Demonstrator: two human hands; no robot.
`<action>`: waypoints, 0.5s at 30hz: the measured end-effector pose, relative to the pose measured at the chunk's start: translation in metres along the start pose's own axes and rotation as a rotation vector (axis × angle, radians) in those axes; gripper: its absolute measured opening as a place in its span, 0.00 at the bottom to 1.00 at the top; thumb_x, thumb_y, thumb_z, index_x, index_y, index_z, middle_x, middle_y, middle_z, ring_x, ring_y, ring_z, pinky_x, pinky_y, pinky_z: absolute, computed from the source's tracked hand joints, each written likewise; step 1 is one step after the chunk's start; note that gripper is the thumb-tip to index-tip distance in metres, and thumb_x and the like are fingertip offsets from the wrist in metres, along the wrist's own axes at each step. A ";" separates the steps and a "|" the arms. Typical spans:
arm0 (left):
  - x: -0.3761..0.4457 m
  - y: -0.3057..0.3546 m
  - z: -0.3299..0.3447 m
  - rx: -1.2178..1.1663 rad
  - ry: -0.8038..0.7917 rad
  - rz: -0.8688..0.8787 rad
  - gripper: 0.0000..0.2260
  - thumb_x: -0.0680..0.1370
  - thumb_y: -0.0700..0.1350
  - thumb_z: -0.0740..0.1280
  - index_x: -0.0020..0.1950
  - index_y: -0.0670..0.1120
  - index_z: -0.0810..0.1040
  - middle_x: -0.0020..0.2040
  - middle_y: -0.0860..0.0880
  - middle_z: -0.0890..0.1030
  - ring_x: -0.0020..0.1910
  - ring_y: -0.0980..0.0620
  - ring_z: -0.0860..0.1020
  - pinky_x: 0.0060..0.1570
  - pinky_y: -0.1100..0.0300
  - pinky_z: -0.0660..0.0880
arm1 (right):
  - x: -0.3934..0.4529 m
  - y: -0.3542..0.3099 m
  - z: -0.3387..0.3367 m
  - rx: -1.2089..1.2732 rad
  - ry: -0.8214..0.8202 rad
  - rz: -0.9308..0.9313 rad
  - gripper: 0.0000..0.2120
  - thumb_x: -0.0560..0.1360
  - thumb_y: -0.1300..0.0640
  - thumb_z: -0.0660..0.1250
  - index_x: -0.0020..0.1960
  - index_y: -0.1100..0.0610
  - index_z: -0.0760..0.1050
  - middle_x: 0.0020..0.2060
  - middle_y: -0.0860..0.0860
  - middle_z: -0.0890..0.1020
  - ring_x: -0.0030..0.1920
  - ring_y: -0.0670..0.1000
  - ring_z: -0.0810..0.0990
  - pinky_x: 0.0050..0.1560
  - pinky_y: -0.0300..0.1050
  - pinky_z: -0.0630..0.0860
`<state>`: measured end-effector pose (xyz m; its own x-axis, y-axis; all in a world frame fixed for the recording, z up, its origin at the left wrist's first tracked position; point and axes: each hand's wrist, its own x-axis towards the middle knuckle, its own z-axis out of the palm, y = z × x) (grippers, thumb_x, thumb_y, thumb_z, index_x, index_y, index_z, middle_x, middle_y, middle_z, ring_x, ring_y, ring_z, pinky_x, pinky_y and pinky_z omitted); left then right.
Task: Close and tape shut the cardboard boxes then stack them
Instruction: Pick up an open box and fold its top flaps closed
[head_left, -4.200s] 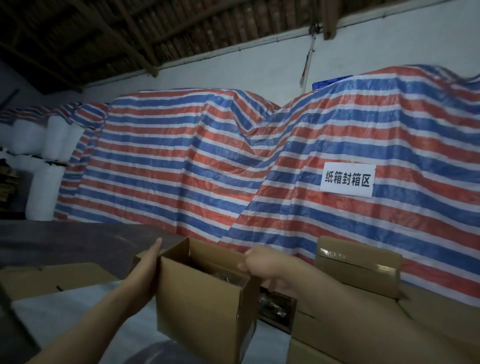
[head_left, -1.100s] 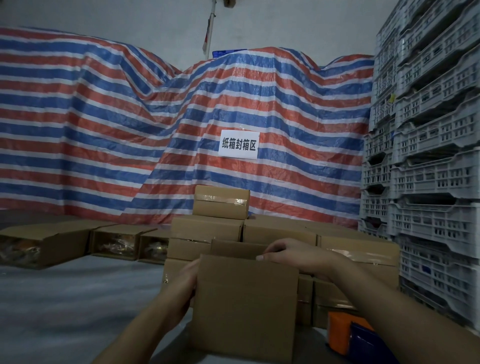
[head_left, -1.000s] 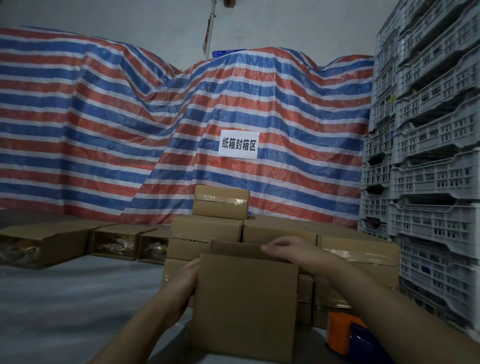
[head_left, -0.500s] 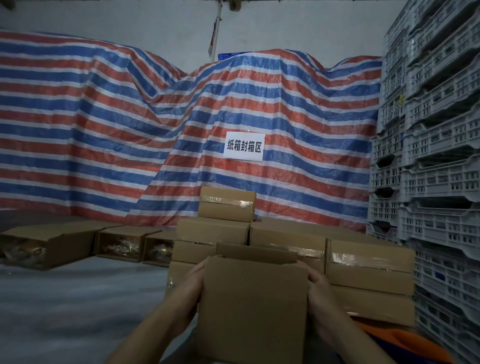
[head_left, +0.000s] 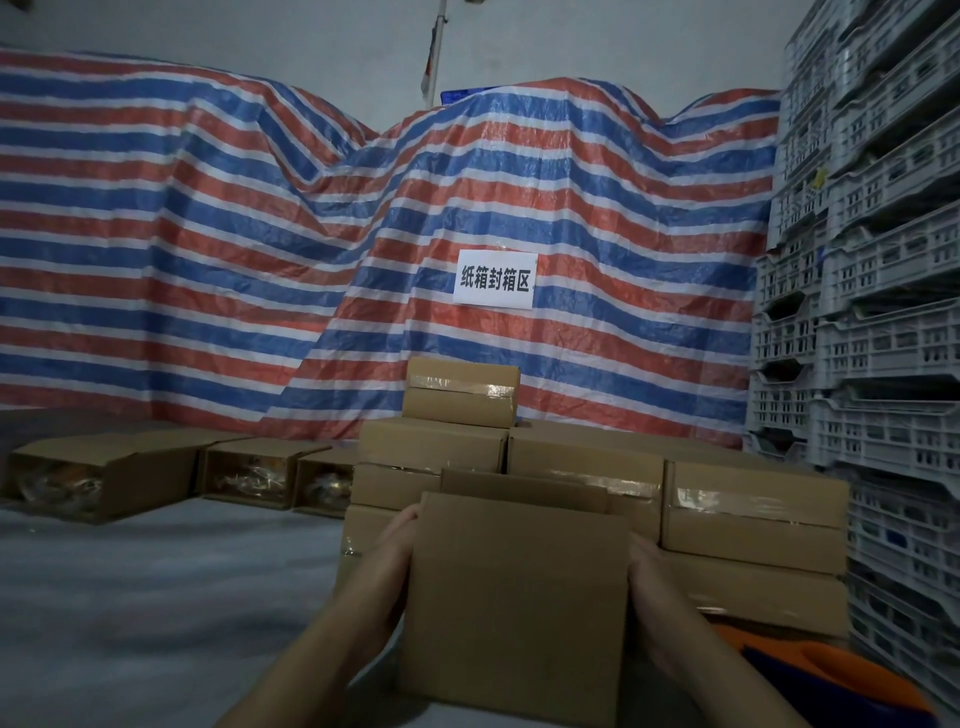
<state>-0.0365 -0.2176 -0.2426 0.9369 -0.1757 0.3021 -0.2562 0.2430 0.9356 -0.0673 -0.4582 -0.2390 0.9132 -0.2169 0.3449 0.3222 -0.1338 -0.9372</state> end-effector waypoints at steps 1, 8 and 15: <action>0.001 -0.002 0.001 -0.005 0.033 -0.008 0.16 0.77 0.55 0.62 0.56 0.45 0.80 0.45 0.43 0.86 0.44 0.47 0.84 0.43 0.54 0.77 | 0.000 0.000 0.000 -0.002 0.008 0.001 0.21 0.82 0.56 0.59 0.38 0.47 0.86 0.37 0.52 0.87 0.36 0.49 0.86 0.43 0.48 0.73; -0.001 -0.006 -0.009 -0.067 -0.077 0.006 0.26 0.67 0.69 0.60 0.57 0.55 0.77 0.50 0.50 0.86 0.52 0.49 0.83 0.55 0.51 0.75 | -0.001 -0.001 0.002 -0.041 0.037 0.025 0.15 0.83 0.53 0.60 0.42 0.54 0.81 0.34 0.51 0.86 0.38 0.53 0.85 0.46 0.50 0.73; -0.002 -0.001 -0.006 0.018 0.003 0.009 0.12 0.78 0.56 0.65 0.53 0.50 0.82 0.48 0.43 0.85 0.49 0.44 0.83 0.46 0.53 0.76 | -0.002 -0.006 0.005 0.012 0.025 0.088 0.29 0.82 0.36 0.51 0.56 0.54 0.83 0.52 0.56 0.86 0.58 0.58 0.81 0.64 0.57 0.72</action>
<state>-0.0364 -0.2118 -0.2455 0.9354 -0.1705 0.3098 -0.2687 0.2269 0.9361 -0.0693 -0.4524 -0.2343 0.9315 -0.2517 0.2624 0.2443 -0.1014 -0.9644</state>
